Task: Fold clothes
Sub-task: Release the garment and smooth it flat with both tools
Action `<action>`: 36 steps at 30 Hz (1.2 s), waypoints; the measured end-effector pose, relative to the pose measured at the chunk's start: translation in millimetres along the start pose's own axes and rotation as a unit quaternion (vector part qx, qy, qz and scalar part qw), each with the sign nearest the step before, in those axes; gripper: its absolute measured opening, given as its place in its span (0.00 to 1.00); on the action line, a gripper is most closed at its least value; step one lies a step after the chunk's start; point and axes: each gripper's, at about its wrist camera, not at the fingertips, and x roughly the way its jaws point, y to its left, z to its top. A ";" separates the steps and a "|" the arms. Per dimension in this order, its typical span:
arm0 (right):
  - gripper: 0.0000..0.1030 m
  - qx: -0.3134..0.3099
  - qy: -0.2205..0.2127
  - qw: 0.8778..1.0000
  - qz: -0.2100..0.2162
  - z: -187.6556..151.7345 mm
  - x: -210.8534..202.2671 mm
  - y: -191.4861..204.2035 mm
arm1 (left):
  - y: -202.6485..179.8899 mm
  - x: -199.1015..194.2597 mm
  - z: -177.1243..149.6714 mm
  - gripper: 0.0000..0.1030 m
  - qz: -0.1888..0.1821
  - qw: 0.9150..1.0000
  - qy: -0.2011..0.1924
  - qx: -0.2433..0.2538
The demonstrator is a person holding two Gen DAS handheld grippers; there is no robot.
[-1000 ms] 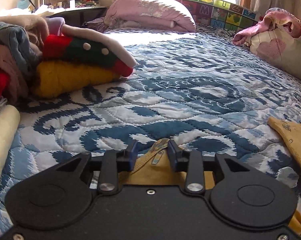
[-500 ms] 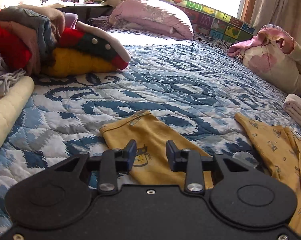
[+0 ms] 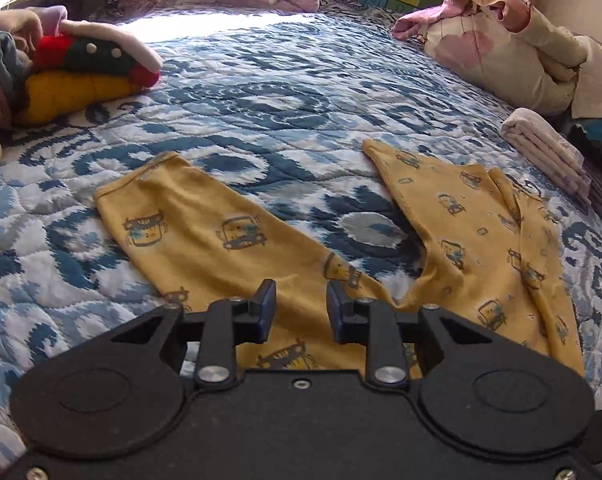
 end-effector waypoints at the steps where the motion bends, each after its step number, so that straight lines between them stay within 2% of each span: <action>1: 0.40 0.006 -0.001 1.000 -0.001 -0.4 -0.8 -2.2 | -2.7 7.2 -3.8 0.32 0.017 1.000 0.009 -0.008; 2: 0.40 0.014 -0.001 1.000 0.000 -1.2 -2.0 -4.4 | -3.5 10.3 -5.6 0.27 0.059 0.998 0.002 -0.015; 3: 0.40 0.022 -0.001 1.000 0.002 -2.1 -3.9 -6.6 | -2.1 6.8 -5.2 0.17 0.083 0.996 -0.017 -0.033; 5: 0.40 0.038 -0.005 0.999 0.003 -4.5 -12.3 -9.3 | -2.3 -6.8 -2.3 0.23 0.064 0.994 -0.058 -0.066; 6: 0.40 0.043 -0.009 0.999 0.001 -5.6 -19.0 -9.8 | -9.6 -9.3 -1.3 0.29 0.056 0.995 -0.062 -0.060; 9: 0.39 0.049 -0.029 0.998 -0.015 -5.7 -46.2 -15.8 | -31.7 -16.0 1.0 0.31 0.032 0.996 -0.073 -0.043; 13: 0.39 0.108 -0.076 0.988 -0.081 -6.2 -91.9 -56.2 | -62.7 -11.5 -3.1 0.31 -0.010 0.995 -0.084 -0.042; 16: 0.40 0.206 -0.117 0.961 -0.140 -15.7 -124.5 -105.0 | -88.6 -5.9 -5.6 0.31 -0.037 0.994 -0.094 -0.039; 17: 0.40 0.244 -0.129 0.947 -0.166 -21.0 -134.4 -124.3 | -95.4 -3.6 -6.5 0.32 -0.048 0.993 -0.097 -0.041; 18: 0.42 0.281 -0.141 0.930 -0.190 -27.2 -142.9 -143.8 | -98.9 -0.7 -7.6 0.38 -0.064 0.992 -0.100 -0.048; 20: 0.44 0.347 -0.166 0.898 -0.215 -39.5 -155.3 -183.2 | -106.0 5.3 -9.8 0.40 -0.096 0.988 -0.106 -0.062; 22: 0.44 0.397 -0.178 0.873 -0.220 -51.9 -157.8 -221.1 | -113.5 12.4 -11.9 0.42 -0.128 0.983 -0.109 -0.075; 25: 0.44 0.462 -0.174 0.843 -0.214 -69.8 -149.7 -265.9 | -121.6 23.7 -13.5 0.42 -0.176 0.976 -0.104 -0.075; 27: 0.43 0.498 -0.187 0.820 -0.209 -78.1 -146.1 -287.7 | -124.0 28.3 -15.4 0.42 -0.183 0.976 -0.103 -0.066; 28: 0.44 0.507 -0.190 0.815 -0.206 -78.9 -143.1 -297.2 | -122.3 30.8 -15.8 0.42 -0.186 0.975 -0.098 -0.068; 32: 0.44 0.506 -0.187 0.818 -0.198 -70.7 -126.9 -329.6 | -110.0 40.0 -14.0 0.42 -0.209 0.969 -0.081 -0.105; 36: 0.43 0.517 -0.193 0.814 -0.182 -68.9 -117.8 -352.2 | -107.0 41.3 -11.8 0.42 -0.226 0.964 -0.080 -0.115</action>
